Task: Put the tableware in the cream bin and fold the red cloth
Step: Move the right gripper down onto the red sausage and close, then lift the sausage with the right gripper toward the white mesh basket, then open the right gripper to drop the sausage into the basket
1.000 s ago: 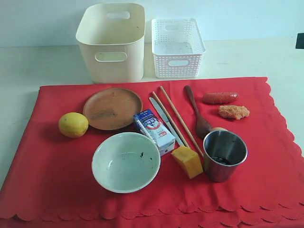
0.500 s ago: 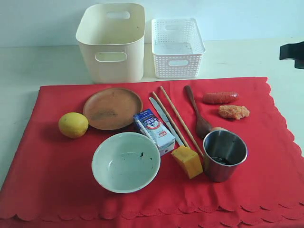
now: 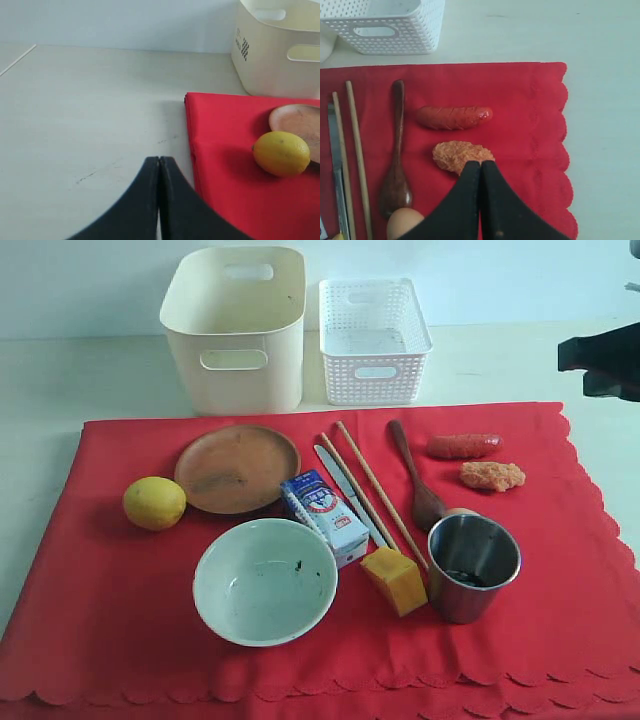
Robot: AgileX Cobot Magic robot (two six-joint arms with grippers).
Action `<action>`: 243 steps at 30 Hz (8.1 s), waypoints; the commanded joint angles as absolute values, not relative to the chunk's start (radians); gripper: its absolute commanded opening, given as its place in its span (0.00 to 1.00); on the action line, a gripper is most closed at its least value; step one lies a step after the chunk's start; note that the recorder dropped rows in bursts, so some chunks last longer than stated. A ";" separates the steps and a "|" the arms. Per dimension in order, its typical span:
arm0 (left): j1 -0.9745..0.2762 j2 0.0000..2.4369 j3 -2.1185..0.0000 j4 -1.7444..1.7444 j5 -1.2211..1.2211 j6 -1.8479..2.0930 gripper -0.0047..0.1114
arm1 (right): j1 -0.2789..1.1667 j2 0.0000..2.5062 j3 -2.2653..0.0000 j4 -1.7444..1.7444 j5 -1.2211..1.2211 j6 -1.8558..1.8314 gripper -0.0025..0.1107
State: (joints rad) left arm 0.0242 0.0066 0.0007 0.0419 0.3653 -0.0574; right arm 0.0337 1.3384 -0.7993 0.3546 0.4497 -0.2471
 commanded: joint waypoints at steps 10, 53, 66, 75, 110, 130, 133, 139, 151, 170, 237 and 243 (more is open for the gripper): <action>0.028 0.000 0.000 0.037 0.354 -0.055 0.04 | 0.034 1.427 -0.864 0.475 0.529 -0.401 0.02; 0.028 0.000 0.000 0.037 0.354 -0.055 0.04 | 0.081 1.908 -1.242 0.516 0.669 -0.935 0.49; 0.028 0.000 0.000 0.037 0.354 -0.055 0.04 | 0.163 2.106 -1.375 0.426 0.654 -0.941 0.56; 0.028 0.000 0.000 0.037 0.354 -0.055 0.04 | 0.163 2.150 -1.375 0.425 0.633 -0.941 0.52; 0.028 0.000 0.000 0.037 0.354 -0.055 0.04 | 0.163 1.916 -1.404 0.404 0.637 -0.860 0.02; 0.028 0.000 0.000 0.037 0.354 -0.055 0.04 | 0.163 1.620 -1.404 0.456 0.761 -0.658 0.02; 0.028 0.000 0.000 0.037 0.354 -0.055 0.04 | 0.163 1.594 -1.404 0.551 0.761 -0.659 0.02; 0.028 0.000 0.000 0.037 0.354 -0.055 0.04 | 0.163 1.599 -1.404 0.650 0.759 -0.661 0.02; 0.028 0.000 0.000 0.037 0.354 -0.055 0.04 | 0.202 1.761 -1.553 0.651 0.726 -0.661 0.02; 0.028 0.000 0.000 0.037 0.354 -0.055 0.04 | 0.233 2.201 -1.869 0.654 0.630 -0.650 0.02; 0.028 0.000 0.000 0.037 0.354 -0.055 0.04 | 0.233 2.006 -1.983 0.151 1.186 0.060 0.50; 0.028 0.000 0.000 0.037 0.354 -0.055 0.04 | 0.233 1.914 -1.874 0.135 1.126 0.025 0.50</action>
